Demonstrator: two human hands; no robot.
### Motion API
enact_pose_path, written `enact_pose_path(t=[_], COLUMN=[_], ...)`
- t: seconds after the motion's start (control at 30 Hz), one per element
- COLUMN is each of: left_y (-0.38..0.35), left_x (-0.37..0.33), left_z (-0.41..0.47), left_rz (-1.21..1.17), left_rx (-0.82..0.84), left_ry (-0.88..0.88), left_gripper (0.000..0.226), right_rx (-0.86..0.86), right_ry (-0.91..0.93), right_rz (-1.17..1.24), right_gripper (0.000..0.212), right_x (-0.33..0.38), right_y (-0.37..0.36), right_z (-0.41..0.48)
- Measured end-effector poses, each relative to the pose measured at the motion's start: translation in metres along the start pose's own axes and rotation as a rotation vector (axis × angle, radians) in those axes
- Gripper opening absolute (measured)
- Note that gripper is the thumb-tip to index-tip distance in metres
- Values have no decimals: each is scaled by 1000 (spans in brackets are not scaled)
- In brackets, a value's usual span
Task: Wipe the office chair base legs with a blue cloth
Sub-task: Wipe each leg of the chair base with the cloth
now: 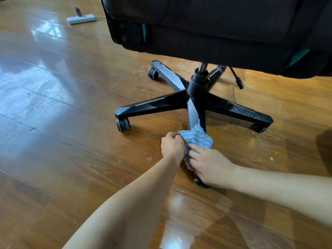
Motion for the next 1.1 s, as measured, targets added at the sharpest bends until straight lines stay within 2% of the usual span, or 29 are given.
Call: enact_pose_path(t=[0.07, 0.17, 0.23, 0.33, 0.47, 0.67, 0.77, 0.9, 1.0, 1.1], left_y=[2, 7, 10, 11, 11, -1, -7, -5, -1, 1], left_x=[1, 2, 4, 5, 0, -5, -6, -6, -3, 0], left_z=[-1, -2, -1, 1, 6, 5, -2, -8, -5, 0], left_rz=[-11, -12, -36, -55, -58, -30, -50, -24, -14, -56], left_rx=[-34, -65, -47, 21, 37, 42, 33, 63, 80, 62], left_ry=[12, 2, -4, 26, 37, 51, 62, 45, 52, 85], left_gripper=[37, 39, 39, 34, 31, 26, 22, 24, 30, 30], right_rx=[73, 57, 71, 104, 111, 202, 206, 231, 153, 58], right_ry=[-6, -175, -284, -350, -282, -95, -122, -251, -300, -338], right_rz=[-53, -129, -162, -145, -162, -125, -173, -211, -168, -28], right_gripper=[49, 37, 40, 41, 34, 35, 32, 48, 46, 46], right_x=[-10, -48, -74, -91, -64, -34, -56, -86, -85, -63], right_y=[1, 3, 9, 14, 18, 7, 13, 19, 18, 6], right_z=[23, 73, 102, 122, 95, 63, 80, 113, 110, 73])
Point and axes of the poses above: each hand's wrist, its own z-axis towards the middle knuckle, its own y-axis out of the back of the hand, x = y × z, the point moved 3 cm from there along z, towards the middle knuckle, and after that the axes turned 10 degrees about -z, right-handed, at the moved point
